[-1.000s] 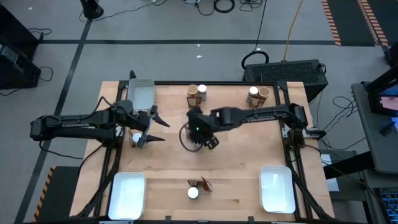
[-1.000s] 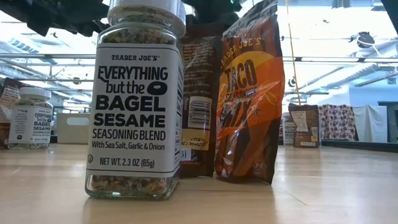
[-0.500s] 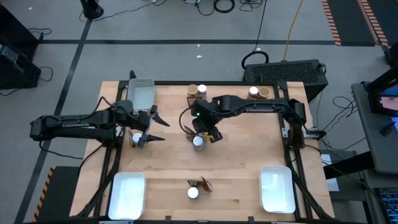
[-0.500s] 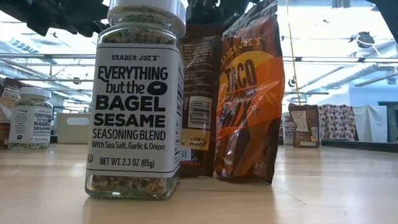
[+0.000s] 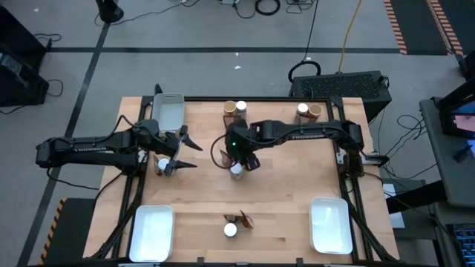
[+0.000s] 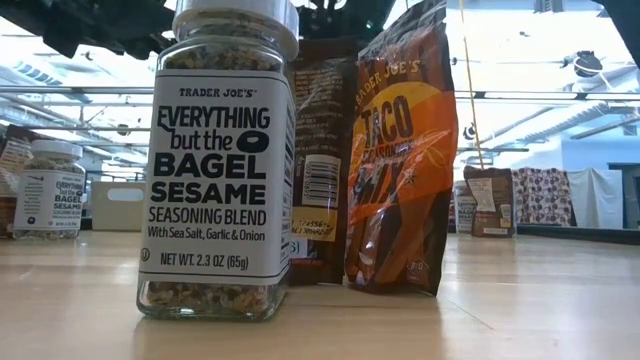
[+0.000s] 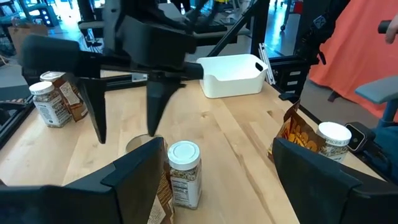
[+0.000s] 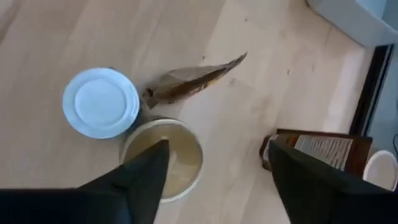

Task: Sort spices by type
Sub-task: Put the bottom brown seasoning bottle into the bottom right white bin

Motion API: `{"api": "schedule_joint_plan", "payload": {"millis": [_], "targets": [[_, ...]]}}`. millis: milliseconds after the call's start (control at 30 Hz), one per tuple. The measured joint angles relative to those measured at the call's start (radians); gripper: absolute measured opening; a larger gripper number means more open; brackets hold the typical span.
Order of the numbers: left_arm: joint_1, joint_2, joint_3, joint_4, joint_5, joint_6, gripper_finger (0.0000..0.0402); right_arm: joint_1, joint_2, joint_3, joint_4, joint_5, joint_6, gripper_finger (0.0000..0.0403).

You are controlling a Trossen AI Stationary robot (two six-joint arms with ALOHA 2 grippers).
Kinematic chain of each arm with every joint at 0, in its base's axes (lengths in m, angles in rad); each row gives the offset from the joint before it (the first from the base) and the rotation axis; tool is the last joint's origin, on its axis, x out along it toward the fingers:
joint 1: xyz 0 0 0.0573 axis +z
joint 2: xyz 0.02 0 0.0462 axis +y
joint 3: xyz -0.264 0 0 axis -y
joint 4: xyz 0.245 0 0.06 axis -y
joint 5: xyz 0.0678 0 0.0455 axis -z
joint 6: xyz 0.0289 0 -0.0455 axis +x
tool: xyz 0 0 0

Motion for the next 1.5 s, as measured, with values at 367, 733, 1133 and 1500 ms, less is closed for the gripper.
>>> {"api": "schedule_joint_plan", "payload": {"millis": [367,733,1133,1500], "targets": [[0.000,0.000,0.000,0.000,0.000,0.010,0.0301,0.009,0.001,0.000,-0.057,-0.050,0.043,0.0341],[0.000,0.000,0.000,0.000,0.000,0.010,0.0301,-0.027,0.010,0.000,-0.088,-0.155,0.053,0.0341],[0.001,0.000,0.000,-0.018,-0.004,0.019,0.0301,-0.034,0.069,-0.001,-0.078,-0.165,0.028,0.0341],[0.001,0.000,0.000,-0.021,-0.004,0.020,0.0301,-0.049,0.148,-0.001,-0.079,-0.163,-0.001,0.0341]]}}
